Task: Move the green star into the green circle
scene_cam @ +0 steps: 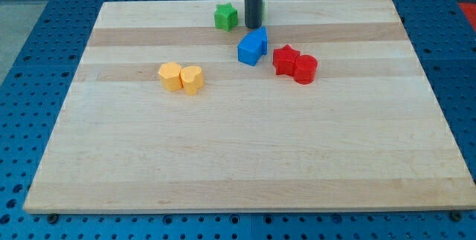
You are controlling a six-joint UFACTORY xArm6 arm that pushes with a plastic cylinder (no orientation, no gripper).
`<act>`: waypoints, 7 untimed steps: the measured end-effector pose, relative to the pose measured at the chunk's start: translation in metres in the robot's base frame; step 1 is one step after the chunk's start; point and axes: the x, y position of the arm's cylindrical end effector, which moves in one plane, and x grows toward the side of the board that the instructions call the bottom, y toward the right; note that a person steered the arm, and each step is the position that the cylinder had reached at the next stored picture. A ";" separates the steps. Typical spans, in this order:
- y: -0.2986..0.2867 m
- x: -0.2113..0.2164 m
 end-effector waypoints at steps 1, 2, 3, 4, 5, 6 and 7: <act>-0.009 0.000; -0.055 0.008; -0.096 0.018; -0.113 0.031; -0.128 0.007; -0.114 -0.012; -0.075 -0.012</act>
